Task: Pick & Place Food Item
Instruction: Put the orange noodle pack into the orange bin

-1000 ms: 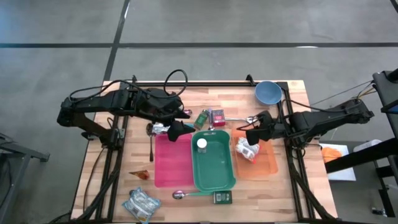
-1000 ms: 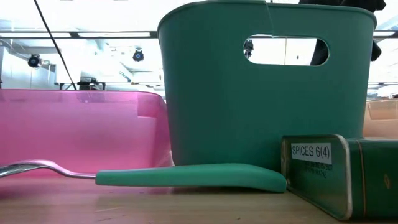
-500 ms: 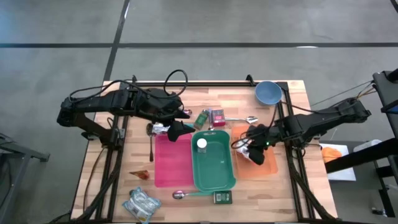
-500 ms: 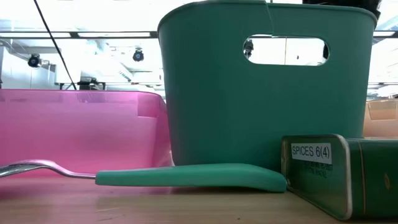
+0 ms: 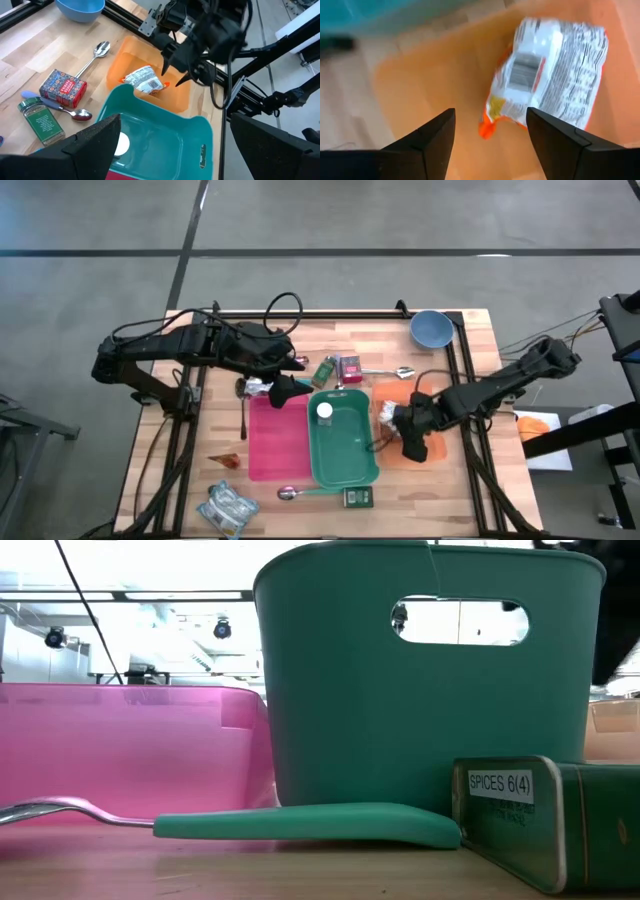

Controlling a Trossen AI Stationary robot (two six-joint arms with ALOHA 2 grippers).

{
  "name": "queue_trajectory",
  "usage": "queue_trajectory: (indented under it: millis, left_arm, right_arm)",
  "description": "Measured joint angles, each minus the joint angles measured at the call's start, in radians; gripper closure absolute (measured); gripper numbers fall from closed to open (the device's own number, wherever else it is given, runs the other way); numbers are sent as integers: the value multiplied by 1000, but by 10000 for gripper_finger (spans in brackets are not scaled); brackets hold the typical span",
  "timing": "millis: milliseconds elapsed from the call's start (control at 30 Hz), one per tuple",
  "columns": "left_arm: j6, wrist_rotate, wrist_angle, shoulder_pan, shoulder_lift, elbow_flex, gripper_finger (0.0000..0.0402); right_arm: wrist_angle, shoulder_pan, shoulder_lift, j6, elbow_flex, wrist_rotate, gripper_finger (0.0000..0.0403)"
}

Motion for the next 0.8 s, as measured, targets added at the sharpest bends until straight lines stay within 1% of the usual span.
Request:
queue_trajectory:
  millis: [167, 333, 567, 700, 800]
  left_arm:
    - [0, 0, -1, 0, 0, 0, 22]
    - [0, 0, -1, 0, 0, 0, 22]
    - [0, 0, -14, 0, 0, 0, 22]
    - [0, 0, -27, 0, 0, 0, 22]
    - [0, 0, -27, -1, 0, 0, 22]
  right_arm:
    - [-29, 89, 71, 55, 21, 103, 161]
    - [-37, 136, 140, 122, 59, 205, 161]
    - [-42, 159, 257, 137, 100, 218, 161]
    - [-53, 158, 316, 134, 122, 247, 161]
    - [-75, 158, 348, 138, 139, 270, 171]
